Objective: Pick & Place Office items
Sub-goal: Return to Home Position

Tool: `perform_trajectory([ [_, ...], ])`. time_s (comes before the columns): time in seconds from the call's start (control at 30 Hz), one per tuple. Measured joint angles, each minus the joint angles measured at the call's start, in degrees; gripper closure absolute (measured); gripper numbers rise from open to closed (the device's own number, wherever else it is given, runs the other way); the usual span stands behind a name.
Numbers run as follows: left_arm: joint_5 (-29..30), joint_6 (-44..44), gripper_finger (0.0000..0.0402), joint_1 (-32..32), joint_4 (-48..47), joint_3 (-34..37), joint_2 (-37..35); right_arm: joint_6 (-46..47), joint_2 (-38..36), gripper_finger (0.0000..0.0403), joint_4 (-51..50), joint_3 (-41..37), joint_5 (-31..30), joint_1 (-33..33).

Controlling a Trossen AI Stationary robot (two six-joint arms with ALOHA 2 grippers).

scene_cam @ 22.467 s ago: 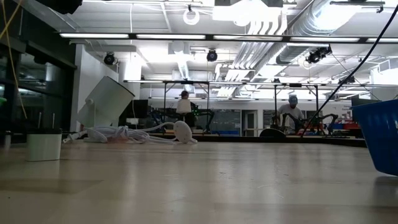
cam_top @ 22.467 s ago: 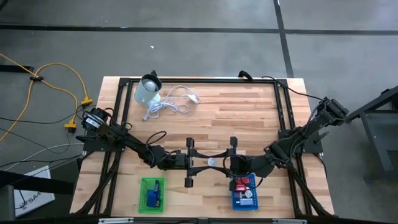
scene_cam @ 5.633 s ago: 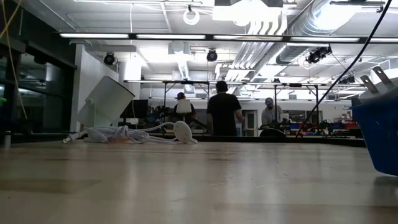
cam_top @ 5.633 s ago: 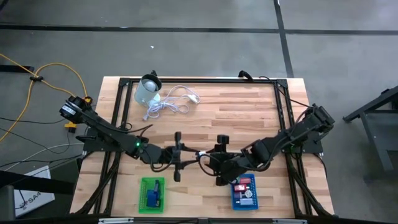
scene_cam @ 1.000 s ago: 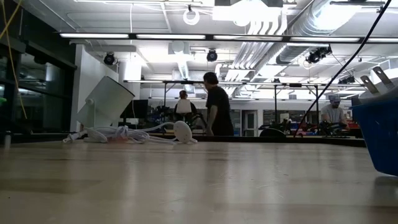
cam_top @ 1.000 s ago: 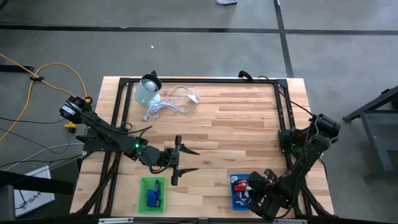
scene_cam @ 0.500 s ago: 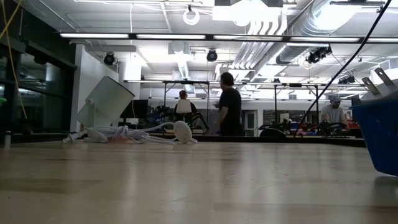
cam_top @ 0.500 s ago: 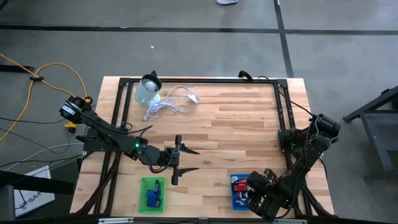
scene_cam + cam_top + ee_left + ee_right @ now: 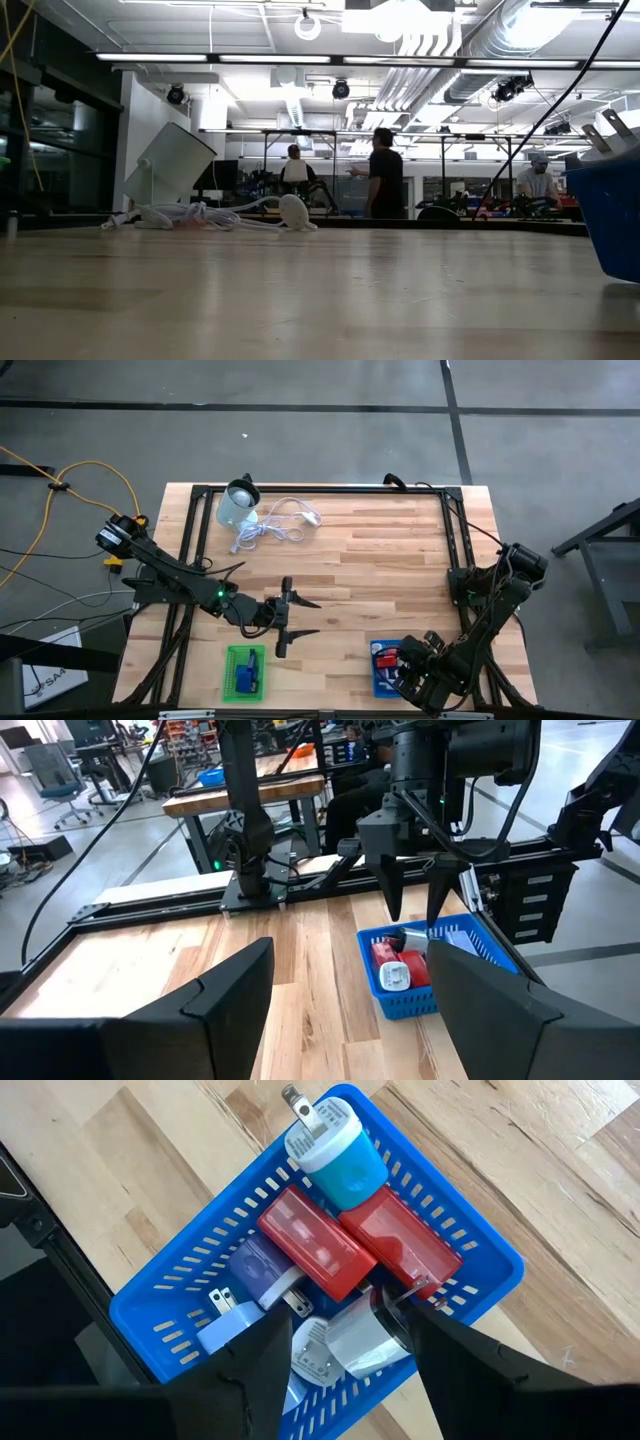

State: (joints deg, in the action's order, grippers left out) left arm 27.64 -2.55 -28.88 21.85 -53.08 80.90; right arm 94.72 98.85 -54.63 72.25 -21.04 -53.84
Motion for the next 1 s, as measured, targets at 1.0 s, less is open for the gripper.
perform_trajectory([
  [1.0,0.03,4.31,0.0146,0.00,-0.94,0.00,0.02,-31.61,-4.59,0.0213,15.86,0.07,6.32,15.99],
])
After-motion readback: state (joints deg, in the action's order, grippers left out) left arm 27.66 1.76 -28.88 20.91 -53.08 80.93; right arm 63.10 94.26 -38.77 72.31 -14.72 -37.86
